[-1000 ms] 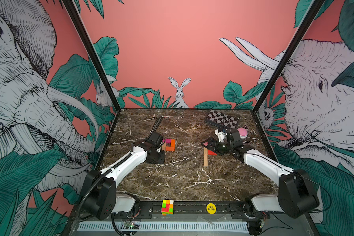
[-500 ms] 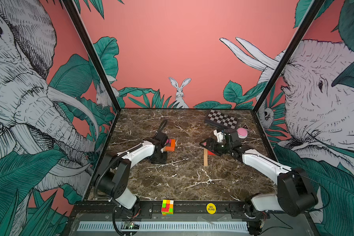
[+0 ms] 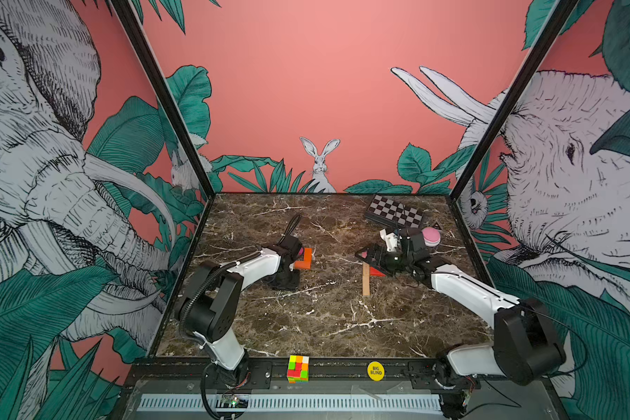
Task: Assemble the letter p with building blocks
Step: Assemble the building block at the center of the board.
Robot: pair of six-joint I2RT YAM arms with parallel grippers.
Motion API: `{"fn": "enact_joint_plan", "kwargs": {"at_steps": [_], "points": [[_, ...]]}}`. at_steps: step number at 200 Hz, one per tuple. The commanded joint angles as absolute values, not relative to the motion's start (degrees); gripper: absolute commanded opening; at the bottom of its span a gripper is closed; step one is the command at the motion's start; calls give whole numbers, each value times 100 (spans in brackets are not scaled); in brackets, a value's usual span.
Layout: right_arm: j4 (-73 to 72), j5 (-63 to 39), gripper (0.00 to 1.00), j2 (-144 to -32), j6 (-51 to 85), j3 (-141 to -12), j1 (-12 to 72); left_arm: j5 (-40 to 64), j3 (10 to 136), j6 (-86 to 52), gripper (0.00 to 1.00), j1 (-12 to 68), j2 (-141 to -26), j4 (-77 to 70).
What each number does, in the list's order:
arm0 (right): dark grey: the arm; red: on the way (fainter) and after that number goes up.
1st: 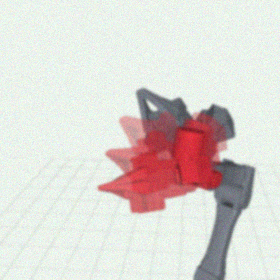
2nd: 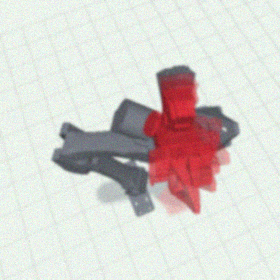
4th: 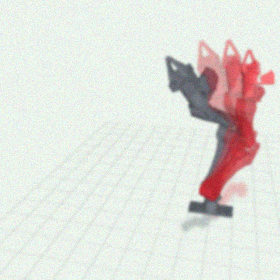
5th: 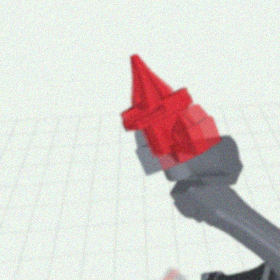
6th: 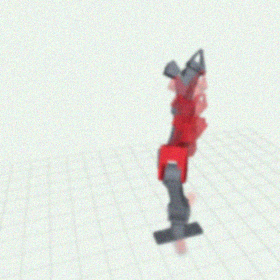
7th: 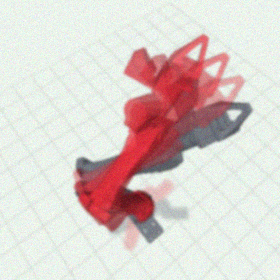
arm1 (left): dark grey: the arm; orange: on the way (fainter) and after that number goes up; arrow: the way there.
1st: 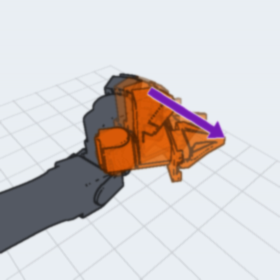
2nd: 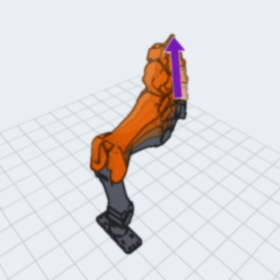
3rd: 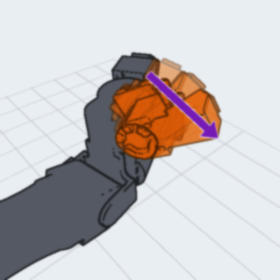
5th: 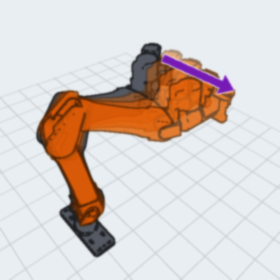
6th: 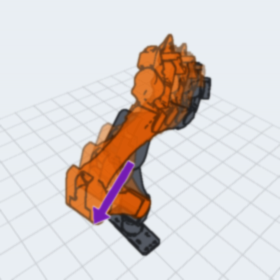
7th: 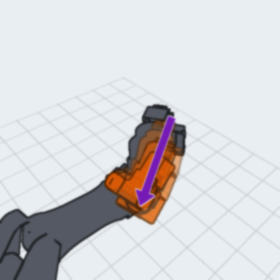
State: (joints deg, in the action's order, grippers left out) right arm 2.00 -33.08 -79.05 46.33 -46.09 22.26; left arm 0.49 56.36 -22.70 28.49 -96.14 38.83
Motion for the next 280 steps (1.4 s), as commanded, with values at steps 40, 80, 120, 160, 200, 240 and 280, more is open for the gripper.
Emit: {"fn": "enact_joint_plan", "kwargs": {"at_steps": [40,80,120,160,200,240,280], "points": [[181,-3372,96,-7884,4640,-4743,2250,-102,5832,-2489,34,2975,-9703,3980],[226,-3436,97,-7929,4614,-4814,2250,-170,5845,-2589,34,3023,-9701,4031],[188,-3466,96,-7946,4640,-4819,2250,-218,5897,-2558,33,3021,-9751,4062],[79,-3472,97,-7903,4729,-4698,2248,-225,5998,-2530,33,3023,-9850,4110],[64,-3482,96,-7919,4729,-4674,2250,-214,5960,-2582,33,3023,-9873,4090],[10,-3525,96,-7976,4746,-4702,2246,-255,5933,-2645,33,3023,-9857,4090],[-13,-3542,97,-7989,4754,-4682,2250,-242,5910,-2697,30,3023,-9877,4112]]}}
